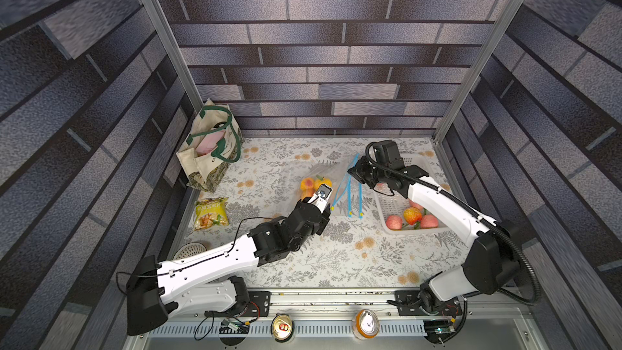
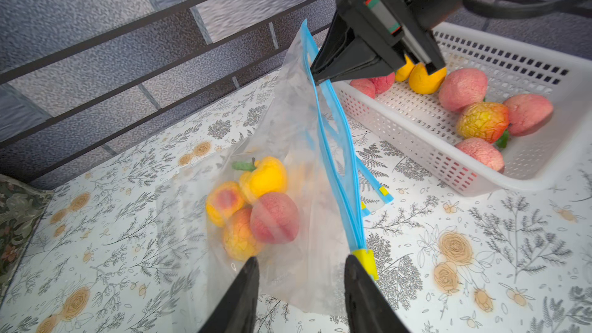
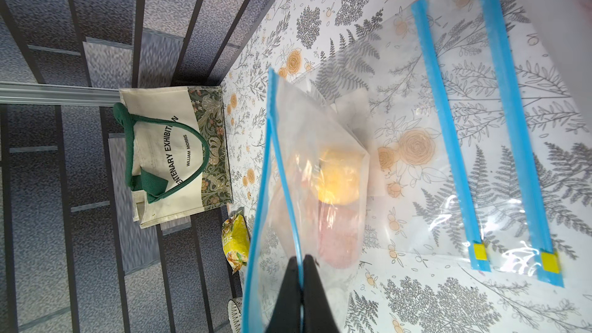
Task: Place the peach in a zip-top bag and seal the zipper
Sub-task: Zip the zipper on the zipper food storage bag.
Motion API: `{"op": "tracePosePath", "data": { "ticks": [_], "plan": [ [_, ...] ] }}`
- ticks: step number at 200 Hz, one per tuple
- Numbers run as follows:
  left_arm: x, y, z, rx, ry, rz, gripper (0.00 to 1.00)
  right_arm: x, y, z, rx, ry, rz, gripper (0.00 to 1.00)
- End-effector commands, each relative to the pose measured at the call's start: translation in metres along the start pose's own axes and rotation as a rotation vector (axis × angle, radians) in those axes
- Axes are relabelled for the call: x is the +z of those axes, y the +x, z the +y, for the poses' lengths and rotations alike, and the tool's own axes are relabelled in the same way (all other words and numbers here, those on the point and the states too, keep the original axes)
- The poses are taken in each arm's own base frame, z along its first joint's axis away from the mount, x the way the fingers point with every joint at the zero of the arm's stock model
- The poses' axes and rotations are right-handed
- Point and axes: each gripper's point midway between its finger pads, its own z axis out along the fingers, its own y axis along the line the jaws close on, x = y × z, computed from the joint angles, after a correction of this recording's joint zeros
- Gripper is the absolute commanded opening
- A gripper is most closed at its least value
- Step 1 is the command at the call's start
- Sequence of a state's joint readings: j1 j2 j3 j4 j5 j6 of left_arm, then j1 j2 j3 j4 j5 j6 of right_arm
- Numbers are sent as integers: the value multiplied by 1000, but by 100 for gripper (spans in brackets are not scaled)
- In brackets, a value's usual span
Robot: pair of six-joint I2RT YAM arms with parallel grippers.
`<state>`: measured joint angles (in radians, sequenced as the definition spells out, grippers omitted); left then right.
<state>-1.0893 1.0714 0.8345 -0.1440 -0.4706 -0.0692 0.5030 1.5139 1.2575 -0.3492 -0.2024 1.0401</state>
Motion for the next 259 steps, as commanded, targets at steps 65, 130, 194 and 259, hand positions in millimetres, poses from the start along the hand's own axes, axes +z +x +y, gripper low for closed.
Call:
{"op": "tracePosePath", "data": {
  "ticks": [65,130,194,259],
  "plan": [
    [15,28,-3,87,-22,105,47,2,-2,4,12,14,1,0],
    [16,26,-4,41,33,84,39,2,-1,6,14,13,6,0],
    [19,27,2,10,42,79,31,1,4,7,4,15,18,0],
    [23,19,-6,12,78,56,35,3,9,6,1,18,28,0]
  ]
}}
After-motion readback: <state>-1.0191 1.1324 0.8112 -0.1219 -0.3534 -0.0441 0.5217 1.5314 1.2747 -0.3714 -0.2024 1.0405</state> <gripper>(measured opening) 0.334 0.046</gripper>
